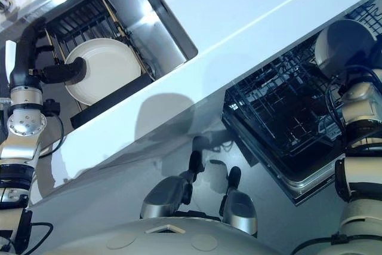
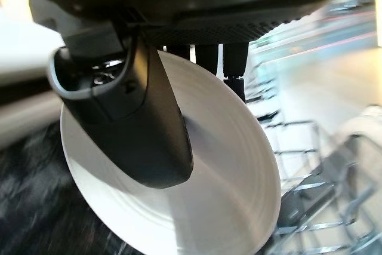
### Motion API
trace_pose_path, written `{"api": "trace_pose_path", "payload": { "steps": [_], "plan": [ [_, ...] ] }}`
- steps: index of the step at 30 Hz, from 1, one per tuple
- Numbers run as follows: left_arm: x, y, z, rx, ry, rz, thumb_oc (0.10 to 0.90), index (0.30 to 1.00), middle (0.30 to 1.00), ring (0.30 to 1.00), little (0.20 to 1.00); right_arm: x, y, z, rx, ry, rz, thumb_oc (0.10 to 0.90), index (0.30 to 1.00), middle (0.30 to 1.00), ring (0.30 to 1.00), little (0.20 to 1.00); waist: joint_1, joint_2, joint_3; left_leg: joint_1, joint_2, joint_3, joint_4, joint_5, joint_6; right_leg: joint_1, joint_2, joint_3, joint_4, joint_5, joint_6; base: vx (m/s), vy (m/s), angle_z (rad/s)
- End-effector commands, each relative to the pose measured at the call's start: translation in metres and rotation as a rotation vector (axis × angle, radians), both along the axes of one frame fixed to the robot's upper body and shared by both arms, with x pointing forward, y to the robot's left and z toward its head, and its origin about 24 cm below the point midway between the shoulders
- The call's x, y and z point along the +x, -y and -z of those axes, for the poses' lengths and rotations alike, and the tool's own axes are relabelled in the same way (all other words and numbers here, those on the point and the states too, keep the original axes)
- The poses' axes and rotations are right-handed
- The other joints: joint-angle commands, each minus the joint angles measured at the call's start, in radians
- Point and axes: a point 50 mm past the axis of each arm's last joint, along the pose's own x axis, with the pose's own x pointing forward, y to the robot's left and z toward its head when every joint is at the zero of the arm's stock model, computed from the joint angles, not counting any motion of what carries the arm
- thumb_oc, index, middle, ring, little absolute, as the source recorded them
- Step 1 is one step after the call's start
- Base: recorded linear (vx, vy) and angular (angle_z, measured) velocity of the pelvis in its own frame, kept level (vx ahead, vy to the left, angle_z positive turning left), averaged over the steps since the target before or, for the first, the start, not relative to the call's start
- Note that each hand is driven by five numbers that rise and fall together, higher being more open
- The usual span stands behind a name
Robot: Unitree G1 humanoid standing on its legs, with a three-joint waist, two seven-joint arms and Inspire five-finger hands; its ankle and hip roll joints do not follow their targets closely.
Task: Pick up plates and place into dishwasher.
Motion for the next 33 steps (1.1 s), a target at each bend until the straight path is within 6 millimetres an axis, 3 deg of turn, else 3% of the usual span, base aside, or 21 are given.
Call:
{"api": "trace_pose_path", "payload": {
  "steps": [1,7,10,12,13,18,24,28,33],
  "plan": [
    [-0.011,-0.018,-0.061,0.057,0.264,-0.068,0.8,0.9,0.9,0.9,0.9,-0.015,0.03,-0.044,-0.215,-0.123,0.117,0.1,0.3,0.3,0.3,0.2,0.029,0.005,-0.059,-0.051,-0.008,0.016,0.105,-0.122,-0.007,-0.176,-0.004,0.01,0.225,-0.1,0.004,-0.09,0.016,0.09],
    [-0.012,-0.012,-0.075,0.059,0.342,-0.073,0.8,0.9,0.9,0.9,0.9,-0.02,0.036,-0.01,-0.112,-0.433,0.184,0.1,0.3,0.3,0.3,0.2,0.038,0.008,-0.028,-0.078,-0.011,0.013,0.115,-0.114,-0.003,-0.213,-0.007,0.012,0.249,-0.097,-0.003,-0.08,0.005,0.05],
    [-0.012,-0.011,-0.078,0.057,0.357,-0.07,0.8,0.9,0.9,0.9,0.9,-0.023,0.037,0.004,-0.082,-0.494,0.191,0.1,0.3,0.3,0.3,0.2,0.042,0.009,-0.024,-0.075,-0.015,0.008,0.117,-0.113,0.0,-0.214,-0.004,0.013,0.254,-0.098,-0.007,-0.01,-0.002,0.01],
    [-0.012,-0.01,-0.078,0.059,0.356,-0.064,0.8,0.9,0.9,0.9,0.9,-0.022,0.035,0.011,-0.078,-0.515,0.18,0.759,0.865,0.865,0.865,0.859,0.042,0.009,-0.026,-0.067,-0.016,0.007,0.112,-0.112,0.0,-0.207,-0.002,0.013,0.251,-0.099,-0.008,-0.01,-0.01,0.03],
    [-0.012,-0.009,-0.078,0.06,0.356,-0.062,0.8,0.9,0.9,0.9,0.9,-0.021,0.032,0.013,-0.076,-0.504,0.165,0.8,0.9,0.9,0.9,0.9,0.041,0.009,-0.028,-0.062,-0.017,0.006,0.11,-0.112,-0.001,-0.201,0.0,0.014,0.248,-0.1,-0.009,0.0,0.0,0.0],
    [-0.013,-0.007,-0.073,0.058,0.338,-0.052,0.8,0.9,0.9,0.9,0.9,-0.008,0.015,0.012,-0.1,-0.372,0.07,0.8,0.9,0.9,0.9,0.9,0.03,0.006,-0.045,-0.026,-0.02,0.01,0.096,-0.117,-0.002,-0.166,0.005,0.018,0.232,-0.102,-0.01,0.0,0.0,0.0],
    [-0.015,-0.003,-0.057,0.056,0.302,-0.055,0.8,0.9,0.9,0.9,0.9,0.01,-0.028,0.004,-0.091,-0.116,-0.118,0.8,0.9,0.9,0.9,0.9,0.003,0.0,-0.08,0.025,-0.024,0.02,0.081,-0.131,0.0,-0.12,0.011,0.03,0.208,-0.101,-0.005,0.03,0.001,-0.08],
    [-0.016,-0.001,-0.047,0.048,0.278,-0.058,0.8,0.9,0.9,0.9,0.9,0.012,-0.05,0.002,-0.099,0.008,-0.234,0.8,0.9,0.9,0.9,0.9,-0.013,-0.001,-0.105,0.054,-0.026,0.027,0.068,-0.139,0.002,-0.097,0.014,0.038,0.196,-0.101,-0.001,0.01,0.006,-0.03],
    [-0.019,0.0,-0.035,0.042,0.245,-0.066,0.8,0.9,0.9,0.9,0.9,0.007,-0.065,0.009,-0.147,0.034,-0.328,0.8,0.9,0.9,0.9,0.9,-0.025,-0.006,-0.139,0.088,-0.028,0.036,0.053,-0.148,0.003,-0.067,0.016,0.043,0.172,-0.096,0.007,0.02,0.004,-0.05]
  ]
}}
